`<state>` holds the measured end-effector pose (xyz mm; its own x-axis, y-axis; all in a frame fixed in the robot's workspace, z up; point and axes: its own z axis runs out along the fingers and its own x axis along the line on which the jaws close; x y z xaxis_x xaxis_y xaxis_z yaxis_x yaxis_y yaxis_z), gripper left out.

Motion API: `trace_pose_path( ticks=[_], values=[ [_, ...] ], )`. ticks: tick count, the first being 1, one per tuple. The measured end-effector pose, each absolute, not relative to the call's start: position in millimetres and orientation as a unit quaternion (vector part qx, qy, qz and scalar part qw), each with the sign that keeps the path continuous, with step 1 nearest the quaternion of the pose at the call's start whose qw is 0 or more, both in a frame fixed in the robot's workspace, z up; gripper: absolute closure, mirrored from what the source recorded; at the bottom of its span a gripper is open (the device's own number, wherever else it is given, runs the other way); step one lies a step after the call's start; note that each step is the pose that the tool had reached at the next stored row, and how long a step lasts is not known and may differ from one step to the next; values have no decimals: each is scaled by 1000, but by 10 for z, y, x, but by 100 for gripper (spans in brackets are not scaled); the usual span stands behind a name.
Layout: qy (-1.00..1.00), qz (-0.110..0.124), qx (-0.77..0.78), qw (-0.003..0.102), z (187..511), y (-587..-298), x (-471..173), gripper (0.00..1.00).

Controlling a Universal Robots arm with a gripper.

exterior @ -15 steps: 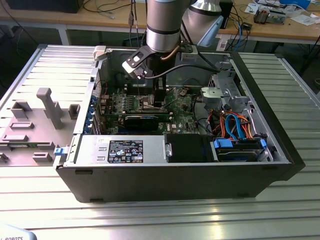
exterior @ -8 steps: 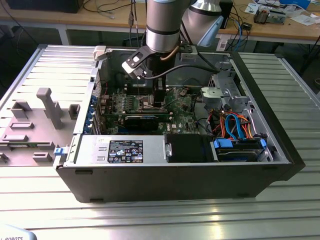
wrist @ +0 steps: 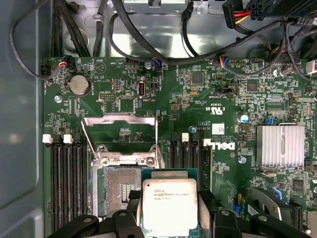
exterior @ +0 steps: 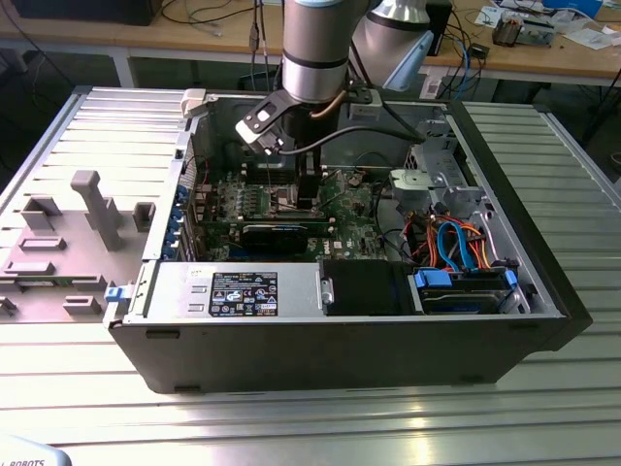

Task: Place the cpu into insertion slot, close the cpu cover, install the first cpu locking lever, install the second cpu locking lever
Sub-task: 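Place the cpu into insertion slot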

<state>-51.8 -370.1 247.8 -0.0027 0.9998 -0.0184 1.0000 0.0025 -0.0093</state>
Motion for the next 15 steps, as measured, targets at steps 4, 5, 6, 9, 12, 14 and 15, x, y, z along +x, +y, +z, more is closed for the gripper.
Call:
trace_pose_path(
  ticks=[4,5,6,9,12,14,15],
  values=[
    [708,-10,706,3,2472,-3701,-523,46],
    [708,-10,706,3,2470,-3701,-525,46],
    [708,-10,706,3,2468,-3701,-526,46],
    [708,-10,706,3,2464,-3700,-530,46],
    [708,-10,706,3,2458,-3701,-534,46],
    [708,-10,706,3,2454,-3701,-537,46],
    [708,-10,706,3,2453,-3700,-538,46]
  ],
)
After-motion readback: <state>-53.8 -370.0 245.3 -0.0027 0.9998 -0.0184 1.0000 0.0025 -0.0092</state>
